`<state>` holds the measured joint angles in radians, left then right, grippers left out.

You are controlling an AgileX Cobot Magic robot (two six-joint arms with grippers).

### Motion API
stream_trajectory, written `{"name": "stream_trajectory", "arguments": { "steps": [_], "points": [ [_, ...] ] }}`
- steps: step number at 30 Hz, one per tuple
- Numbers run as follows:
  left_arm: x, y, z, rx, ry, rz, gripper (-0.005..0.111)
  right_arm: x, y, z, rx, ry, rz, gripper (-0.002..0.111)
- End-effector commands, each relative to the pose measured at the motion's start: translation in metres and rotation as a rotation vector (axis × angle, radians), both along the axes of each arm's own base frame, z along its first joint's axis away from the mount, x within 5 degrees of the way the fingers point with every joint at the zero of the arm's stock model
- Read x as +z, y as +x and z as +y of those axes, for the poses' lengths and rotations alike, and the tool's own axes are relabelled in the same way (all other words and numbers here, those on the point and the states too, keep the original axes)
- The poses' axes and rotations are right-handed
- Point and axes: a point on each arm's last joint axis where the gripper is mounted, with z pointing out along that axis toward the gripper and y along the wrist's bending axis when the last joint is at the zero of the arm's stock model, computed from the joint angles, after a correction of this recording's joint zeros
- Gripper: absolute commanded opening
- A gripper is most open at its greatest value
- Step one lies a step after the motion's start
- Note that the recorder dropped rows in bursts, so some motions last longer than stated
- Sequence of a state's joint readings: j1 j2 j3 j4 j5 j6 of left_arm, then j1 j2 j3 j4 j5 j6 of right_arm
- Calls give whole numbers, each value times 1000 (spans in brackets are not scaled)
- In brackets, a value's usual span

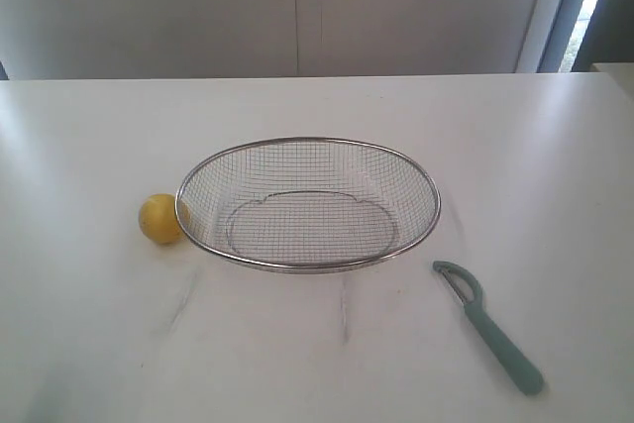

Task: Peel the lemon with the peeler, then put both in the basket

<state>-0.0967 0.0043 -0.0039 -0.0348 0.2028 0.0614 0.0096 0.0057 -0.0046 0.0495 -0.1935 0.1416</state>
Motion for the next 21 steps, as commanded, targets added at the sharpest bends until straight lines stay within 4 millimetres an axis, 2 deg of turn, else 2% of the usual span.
{"name": "stream_trajectory", "arguments": {
  "steps": [1, 5, 10, 14, 16, 21],
  "points": [
    [-1, 0, 0, -5, -7, -1, 0, -1, 0, 0, 73, 251, -6, 0],
    [-1, 0, 0, -5, -7, -1, 0, -1, 0, 0, 111, 383, -6, 0],
    [-1, 0, 0, -5, -7, -1, 0, 5, -2, 0, 119, 377, -75, 0],
    [-1, 0, 0, -5, -7, -1, 0, 23, -7, -1, 92, 268, -146, 0],
    [-1, 0, 0, -5, -7, -1, 0, 34, -4, 0, 71, 220, -76, 0],
    [-1, 0, 0, -5, -7, -1, 0, 50, 19, 2, 30, 93, 306, 0]
  ]
}}
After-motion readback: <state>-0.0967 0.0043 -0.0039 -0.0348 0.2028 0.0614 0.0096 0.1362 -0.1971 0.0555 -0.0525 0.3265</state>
